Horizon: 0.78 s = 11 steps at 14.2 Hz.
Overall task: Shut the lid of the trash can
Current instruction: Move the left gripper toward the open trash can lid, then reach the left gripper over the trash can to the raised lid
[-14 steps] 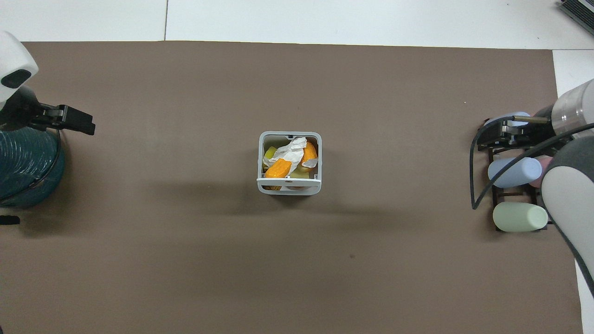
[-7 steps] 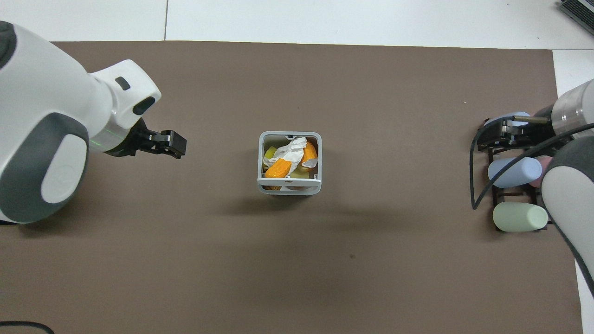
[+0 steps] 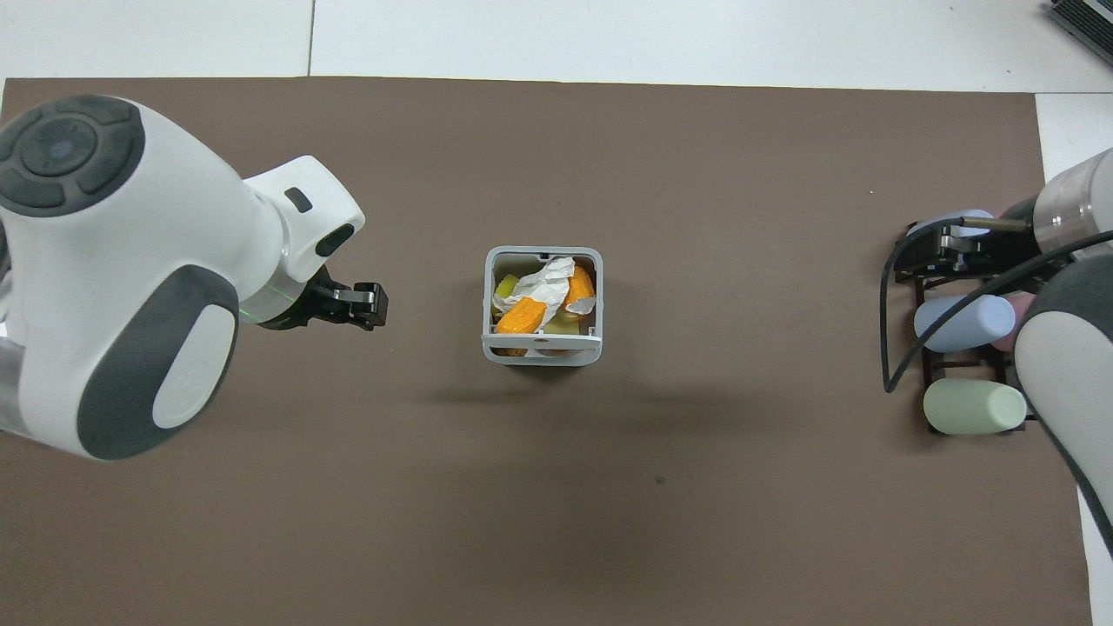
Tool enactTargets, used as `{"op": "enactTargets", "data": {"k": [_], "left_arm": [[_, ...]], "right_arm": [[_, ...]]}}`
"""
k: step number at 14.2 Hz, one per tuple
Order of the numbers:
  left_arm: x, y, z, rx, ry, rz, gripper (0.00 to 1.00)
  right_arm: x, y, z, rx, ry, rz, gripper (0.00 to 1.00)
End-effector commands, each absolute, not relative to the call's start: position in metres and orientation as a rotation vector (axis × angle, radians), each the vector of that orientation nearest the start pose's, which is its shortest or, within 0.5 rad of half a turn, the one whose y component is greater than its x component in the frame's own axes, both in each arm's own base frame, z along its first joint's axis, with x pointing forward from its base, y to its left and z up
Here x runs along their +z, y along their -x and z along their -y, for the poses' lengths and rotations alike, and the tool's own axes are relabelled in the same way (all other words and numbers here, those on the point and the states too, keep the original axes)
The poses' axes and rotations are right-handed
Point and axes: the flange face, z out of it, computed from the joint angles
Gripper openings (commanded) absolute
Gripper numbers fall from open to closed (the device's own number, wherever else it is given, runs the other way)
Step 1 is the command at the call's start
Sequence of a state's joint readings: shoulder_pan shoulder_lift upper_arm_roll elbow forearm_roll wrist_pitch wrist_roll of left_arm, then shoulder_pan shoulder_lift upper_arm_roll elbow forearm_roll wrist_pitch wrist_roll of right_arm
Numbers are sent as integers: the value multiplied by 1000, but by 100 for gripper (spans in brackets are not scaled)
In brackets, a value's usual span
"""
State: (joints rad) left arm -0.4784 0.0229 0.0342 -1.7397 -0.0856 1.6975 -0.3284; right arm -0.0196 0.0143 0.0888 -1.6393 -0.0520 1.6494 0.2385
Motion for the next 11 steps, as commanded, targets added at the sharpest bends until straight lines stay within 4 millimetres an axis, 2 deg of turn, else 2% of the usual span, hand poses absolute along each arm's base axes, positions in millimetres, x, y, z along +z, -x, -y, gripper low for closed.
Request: {"op": "enactTargets", "data": {"k": [1, 5, 9, 11], "left_arm": [[538, -481, 258, 156, 3204, -110, 27], [531, -458, 282, 166, 3206, -74, 15], [510, -423, 337, 99, 3257, 49, 6], [507, -416, 354, 54, 3291, 68, 4]], "right_arm": [[592, -557, -30, 1, 3173, -246, 100], [592, -557, -31, 1, 3173, -244, 100], [592, -557, -31, 0, 3174, -244, 100], [592, -557, -31, 1, 3173, -241, 100]]}}
